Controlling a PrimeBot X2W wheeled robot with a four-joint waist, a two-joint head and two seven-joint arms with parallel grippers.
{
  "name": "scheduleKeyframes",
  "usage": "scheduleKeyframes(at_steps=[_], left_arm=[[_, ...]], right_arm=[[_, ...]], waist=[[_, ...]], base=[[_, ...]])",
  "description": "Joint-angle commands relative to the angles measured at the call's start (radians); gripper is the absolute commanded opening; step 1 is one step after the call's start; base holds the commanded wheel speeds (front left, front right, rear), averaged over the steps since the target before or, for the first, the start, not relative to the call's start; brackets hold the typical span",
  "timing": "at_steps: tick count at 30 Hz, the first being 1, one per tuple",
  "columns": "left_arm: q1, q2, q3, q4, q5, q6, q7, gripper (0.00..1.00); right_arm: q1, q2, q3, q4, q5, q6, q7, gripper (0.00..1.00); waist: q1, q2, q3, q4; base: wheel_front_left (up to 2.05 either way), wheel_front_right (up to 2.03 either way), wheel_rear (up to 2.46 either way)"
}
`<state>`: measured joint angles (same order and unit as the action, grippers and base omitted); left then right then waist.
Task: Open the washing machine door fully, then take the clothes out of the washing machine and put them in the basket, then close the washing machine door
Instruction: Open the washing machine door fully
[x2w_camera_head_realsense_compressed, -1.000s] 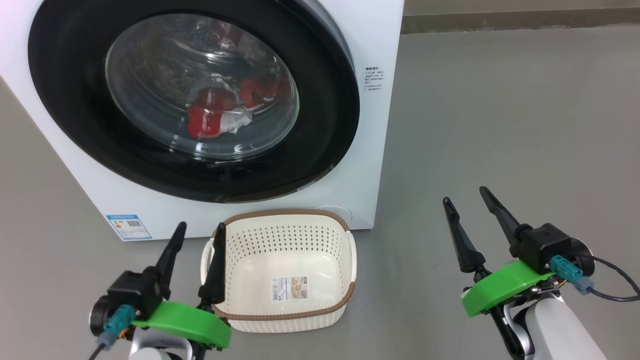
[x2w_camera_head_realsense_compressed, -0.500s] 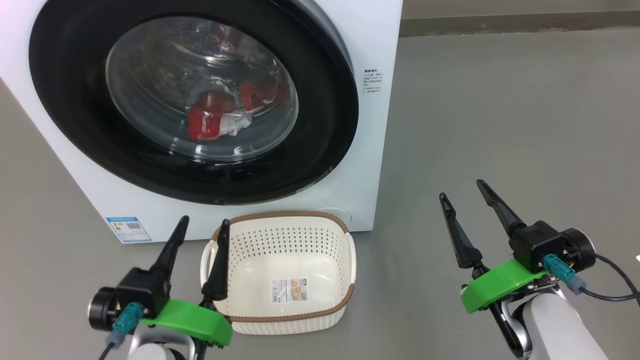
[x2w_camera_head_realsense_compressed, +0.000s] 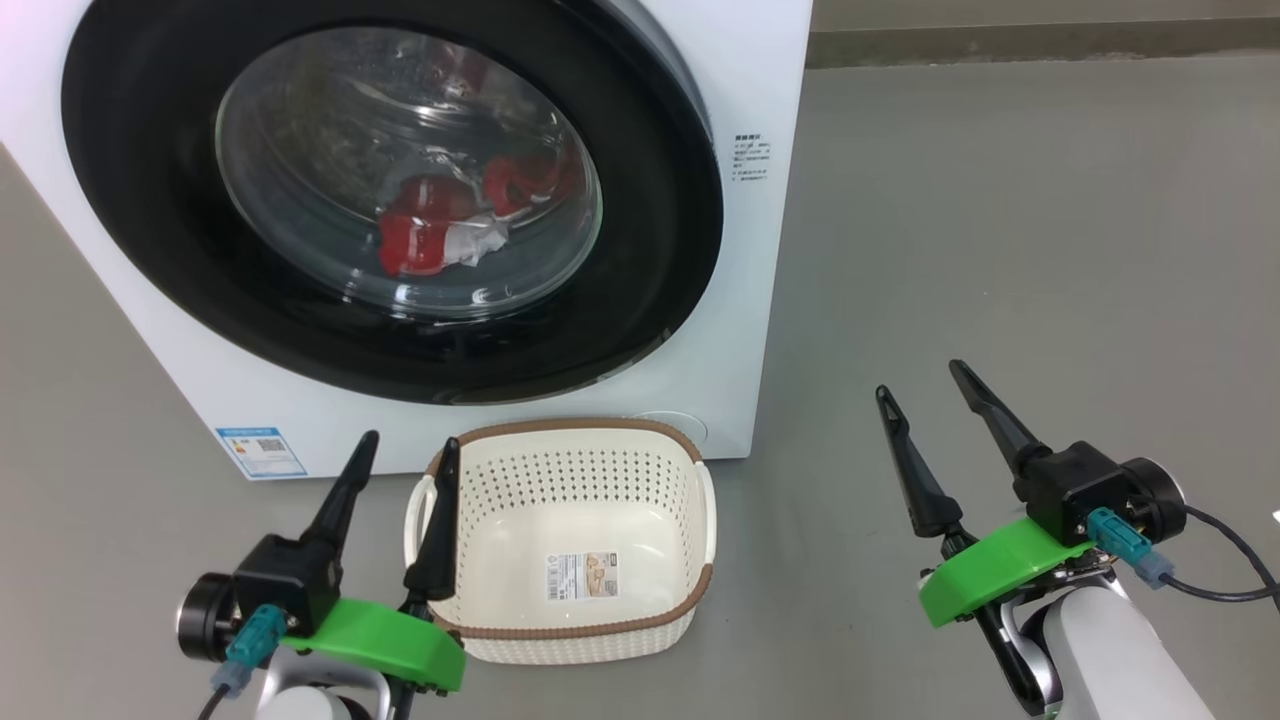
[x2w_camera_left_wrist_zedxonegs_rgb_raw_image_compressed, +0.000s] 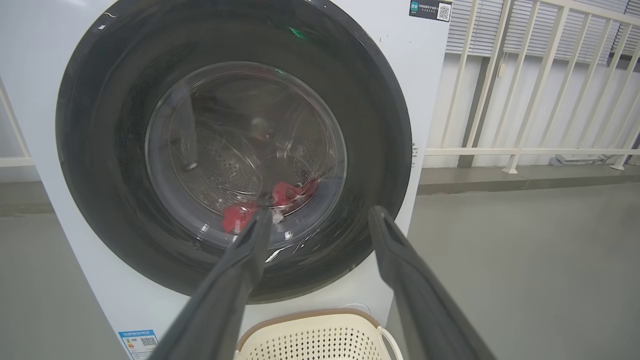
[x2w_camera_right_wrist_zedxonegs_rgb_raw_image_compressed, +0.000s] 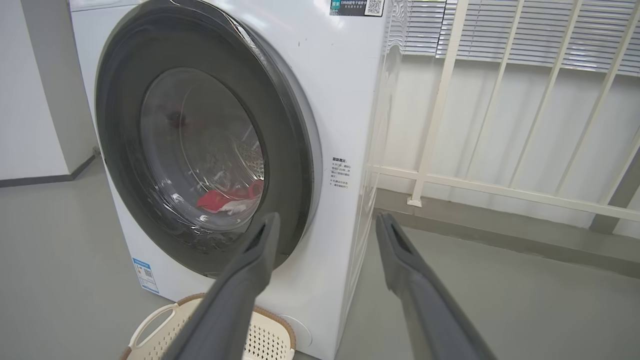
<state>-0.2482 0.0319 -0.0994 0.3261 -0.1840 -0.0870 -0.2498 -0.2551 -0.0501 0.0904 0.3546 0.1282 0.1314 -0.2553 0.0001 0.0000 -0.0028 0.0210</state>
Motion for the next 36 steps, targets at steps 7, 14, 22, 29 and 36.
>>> scheduleKeyframes(at_steps=[7, 14, 22, 29, 36], left_arm=[[-0.052, 0.018, 0.036, -0.042, 0.005, 0.002, -0.012, 1.00], [-0.078, 0.018, 0.045, -0.067, -0.007, -0.011, -0.012, 1.00], [-0.097, 0.018, 0.054, -0.121, -0.013, -0.026, -0.012, 1.00], [-0.115, 0.018, 0.068, -0.174, -0.016, -0.036, -0.012, 1.00], [-0.134, 0.019, 0.075, -0.207, -0.019, -0.042, -0.012, 1.00]], right_arm=[[-0.068, 0.000, 0.026, -0.012, 0.198, -0.001, -0.006, 0.00], [-0.148, 0.000, 0.030, 0.010, 0.429, -0.001, -0.006, 0.00], [-0.243, 0.000, 0.070, 0.024, 0.600, -0.001, -0.006, 0.00], [-0.350, 0.000, 0.091, 0.062, 0.823, -0.001, -0.006, 0.00], [-0.467, -0.001, 0.079, 0.103, 1.016, -0.001, 0.065, 0.00]], waist=[[0.0000, 0.0000, 0.026, 0.018], [0.0000, 0.0000, 0.090, 0.034], [0.0000, 0.0000, 0.161, 0.050], [0.0000, 0.0000, 0.226, 0.067], [0.0000, 0.0000, 0.298, 0.090]], base=[[0.00, 0.00, 0.00], [0.00, 0.00, 0.00], [0.00, 0.00, 0.00], [0.00, 0.00, 0.00], [0.00, 0.00, 0.00]])
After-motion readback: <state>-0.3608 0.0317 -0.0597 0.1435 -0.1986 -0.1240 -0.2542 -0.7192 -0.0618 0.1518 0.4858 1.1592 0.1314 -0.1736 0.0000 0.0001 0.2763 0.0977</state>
